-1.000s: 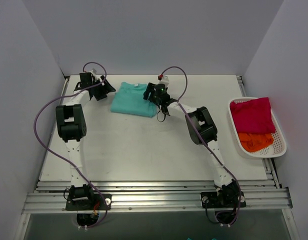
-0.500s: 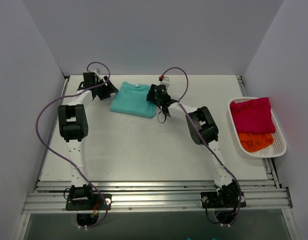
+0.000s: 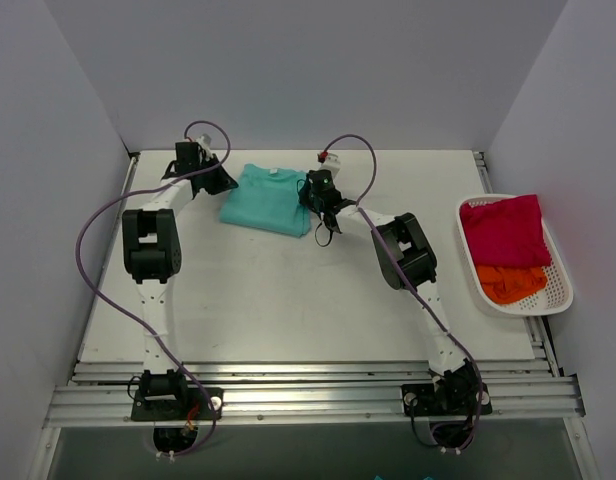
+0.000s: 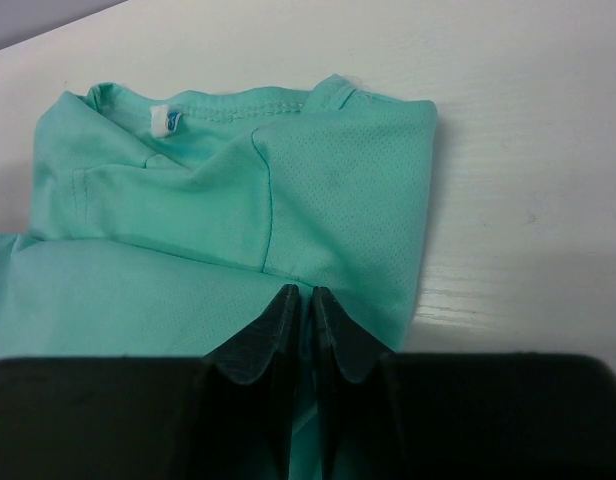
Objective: Fold and stack the t-shirts
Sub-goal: Smooth out wrinkles on the folded tshirt
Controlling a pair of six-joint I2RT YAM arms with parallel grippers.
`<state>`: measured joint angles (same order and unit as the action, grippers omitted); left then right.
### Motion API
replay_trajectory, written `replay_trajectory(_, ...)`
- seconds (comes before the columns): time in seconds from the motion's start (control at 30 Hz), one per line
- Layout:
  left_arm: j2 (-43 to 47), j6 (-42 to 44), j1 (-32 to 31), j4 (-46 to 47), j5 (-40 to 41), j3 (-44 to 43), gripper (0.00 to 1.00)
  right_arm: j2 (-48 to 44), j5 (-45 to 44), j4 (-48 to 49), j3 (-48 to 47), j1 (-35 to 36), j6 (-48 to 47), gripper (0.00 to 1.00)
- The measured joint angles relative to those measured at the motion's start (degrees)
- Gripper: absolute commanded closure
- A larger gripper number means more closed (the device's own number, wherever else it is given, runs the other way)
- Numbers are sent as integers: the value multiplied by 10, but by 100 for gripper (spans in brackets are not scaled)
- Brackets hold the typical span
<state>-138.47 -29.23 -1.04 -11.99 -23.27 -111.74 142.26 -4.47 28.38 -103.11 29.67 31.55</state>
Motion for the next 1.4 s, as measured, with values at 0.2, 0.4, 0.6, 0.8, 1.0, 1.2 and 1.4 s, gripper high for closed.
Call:
replay_trajectory(0.2,0,2,-4,0,-2,0,98,0,0,0,0,0,0,97)
replay_trajectory(0.4,13,0,-5,2,-1,21,98,-22,0,16,47,0,2,100)
replay_trajectory(0.6,124,0,-19,0,12,138,98,-125,-6,9,160,6,1,100)
replay_trajectory(0.8,301,-1,-40,11,33,273,98,-263,-19,12,262,22,1,100)
replay_trajectory(1.0,468,-3,-65,21,61,405,98,-389,-47,13,352,49,2,100)
replay_trajectory(1.2,566,-4,-77,-7,89,439,98,-464,-86,-26,386,92,3,100)
replay_trajectory(1.4,675,-17,-95,-24,114,467,98,-546,-130,-69,408,135,3,100)
